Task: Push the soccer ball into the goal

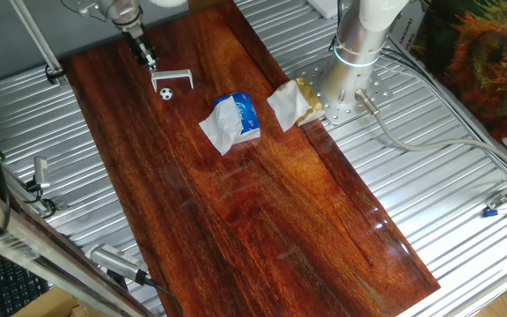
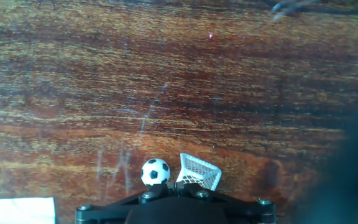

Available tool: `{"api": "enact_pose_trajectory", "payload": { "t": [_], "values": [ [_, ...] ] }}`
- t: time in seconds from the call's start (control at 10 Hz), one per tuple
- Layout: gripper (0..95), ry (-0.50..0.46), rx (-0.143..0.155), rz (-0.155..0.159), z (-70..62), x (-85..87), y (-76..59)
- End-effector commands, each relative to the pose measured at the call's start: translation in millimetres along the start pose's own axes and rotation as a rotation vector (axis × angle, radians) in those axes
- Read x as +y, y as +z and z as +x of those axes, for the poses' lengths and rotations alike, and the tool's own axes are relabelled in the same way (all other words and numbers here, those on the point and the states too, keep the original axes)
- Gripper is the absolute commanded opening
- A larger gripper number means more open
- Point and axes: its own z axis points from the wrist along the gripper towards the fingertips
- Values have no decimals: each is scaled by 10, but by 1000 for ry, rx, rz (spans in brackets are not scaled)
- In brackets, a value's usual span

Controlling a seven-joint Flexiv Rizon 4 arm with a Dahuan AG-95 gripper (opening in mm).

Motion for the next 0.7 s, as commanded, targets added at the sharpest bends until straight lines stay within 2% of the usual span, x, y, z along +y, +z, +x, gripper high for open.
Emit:
{"api": "enact_pose_trajectory", "payload": {
  "t": [0.1,0.2,0.5,0.7],
  "values": [
    [0,-106,-15,46,4,-4,0],
    [0,-106,-15,47,4,-4,0],
    [0,-107,20,53,4,-4,0],
    [0,-109,7,47,4,-4,0]
  ]
}}
